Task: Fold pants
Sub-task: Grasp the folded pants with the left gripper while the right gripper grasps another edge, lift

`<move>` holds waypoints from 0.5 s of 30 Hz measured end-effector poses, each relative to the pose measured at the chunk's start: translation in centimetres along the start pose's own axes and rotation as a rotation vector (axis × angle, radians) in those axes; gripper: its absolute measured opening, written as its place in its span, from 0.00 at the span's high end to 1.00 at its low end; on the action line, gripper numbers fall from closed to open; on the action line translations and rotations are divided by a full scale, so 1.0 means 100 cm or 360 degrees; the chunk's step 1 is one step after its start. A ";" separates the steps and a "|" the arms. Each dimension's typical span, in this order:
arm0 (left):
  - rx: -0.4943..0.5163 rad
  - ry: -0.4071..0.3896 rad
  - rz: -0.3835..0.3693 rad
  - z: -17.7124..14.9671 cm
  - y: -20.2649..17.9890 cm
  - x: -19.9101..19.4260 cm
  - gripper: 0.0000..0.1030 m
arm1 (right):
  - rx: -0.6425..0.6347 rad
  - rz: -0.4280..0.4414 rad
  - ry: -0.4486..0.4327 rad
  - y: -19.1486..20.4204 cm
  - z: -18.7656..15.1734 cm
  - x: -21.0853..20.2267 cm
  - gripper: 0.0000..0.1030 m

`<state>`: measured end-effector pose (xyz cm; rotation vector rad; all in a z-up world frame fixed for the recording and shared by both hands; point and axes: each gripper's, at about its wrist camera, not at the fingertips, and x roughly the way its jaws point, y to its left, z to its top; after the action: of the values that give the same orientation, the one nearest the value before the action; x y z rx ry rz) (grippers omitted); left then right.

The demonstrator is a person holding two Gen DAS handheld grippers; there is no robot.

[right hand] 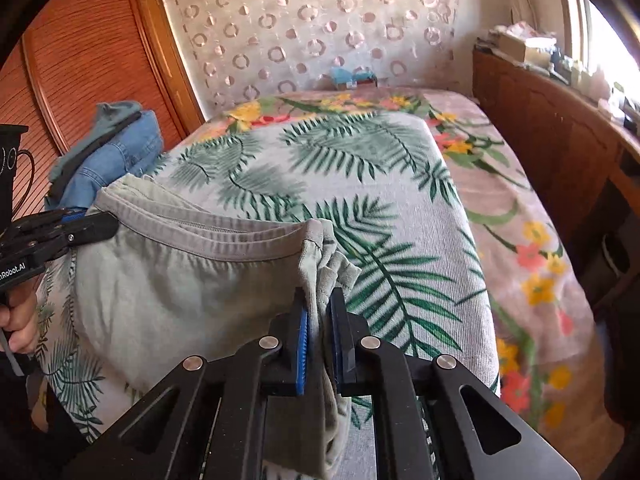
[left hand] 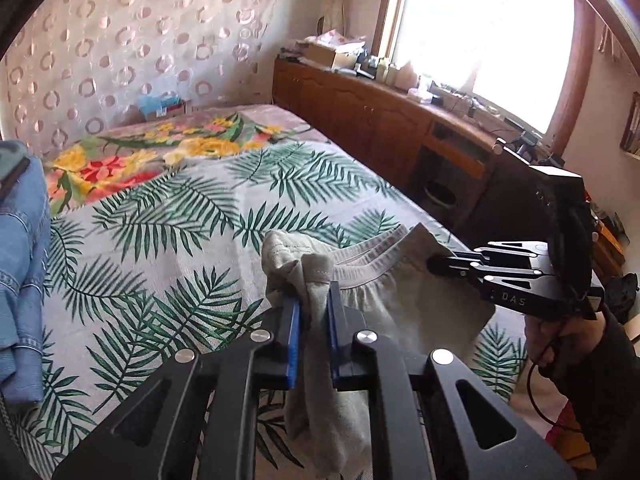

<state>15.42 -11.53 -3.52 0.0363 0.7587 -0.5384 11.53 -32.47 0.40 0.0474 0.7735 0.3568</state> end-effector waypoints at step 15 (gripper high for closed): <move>0.0040 -0.0322 0.0138 0.015 0.009 -0.103 0.88 | -0.0184 0.0154 -0.0279 0.048 0.043 -0.052 0.91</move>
<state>10.66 -6.48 4.26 0.0372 0.5504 -0.4613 9.61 -29.36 7.82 0.0071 0.5773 0.4825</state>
